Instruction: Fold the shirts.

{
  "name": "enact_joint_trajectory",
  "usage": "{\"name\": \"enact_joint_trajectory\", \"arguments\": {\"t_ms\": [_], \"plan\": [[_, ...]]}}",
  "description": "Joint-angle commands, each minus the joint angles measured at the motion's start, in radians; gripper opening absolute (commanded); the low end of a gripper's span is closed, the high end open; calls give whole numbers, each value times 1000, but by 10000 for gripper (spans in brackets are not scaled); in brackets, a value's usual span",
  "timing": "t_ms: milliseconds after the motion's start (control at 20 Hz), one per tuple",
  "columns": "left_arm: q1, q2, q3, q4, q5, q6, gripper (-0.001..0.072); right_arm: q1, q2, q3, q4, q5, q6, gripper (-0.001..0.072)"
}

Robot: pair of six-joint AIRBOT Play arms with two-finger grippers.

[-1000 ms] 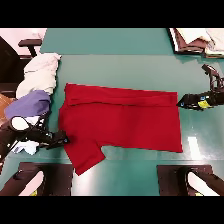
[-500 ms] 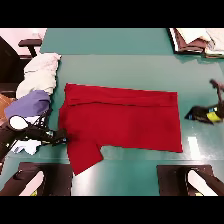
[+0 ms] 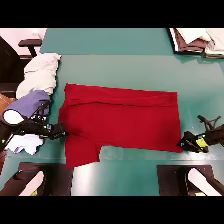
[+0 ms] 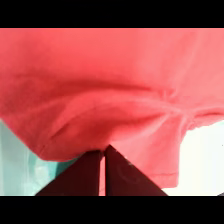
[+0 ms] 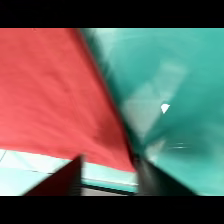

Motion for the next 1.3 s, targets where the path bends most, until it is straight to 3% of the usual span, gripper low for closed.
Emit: {"name": "enact_joint_trajectory", "arguments": {"t_ms": [0, 50, 150, 400, 600, 850, 1050, 1250], "plan": [[0, 1, 5, 5, 2, 23, 28, 90, -66, 12, 9, -56, -5, 235], [0, 1, 6, 5, -6, 23, 27, 118, -68, 32, 4, -45, -5, 121], [0, 1, 15, 16, -42, 23, 26, 161, -42, 67, -1, -10, -5, 18], [0, 191, 14, 102, -162, -41, 25, 203, 157, 121, -146, 148, 8, 18], [0, 325, 50, 57, -344, -92, 25, 203, 307, 195, -208, 241, 41, 17], [0, 263, 96, 54, -50, -77, 25, 205, 161, 382, -180, 123, 48, 17], [0, -32, 213, 39, 105, 30, 26, 217, -92, 548, -72, 6, 47, 17], [0, -372, 410, -58, 201, 161, 27, 293, -302, 699, -68, -48, 47, 18]]}}
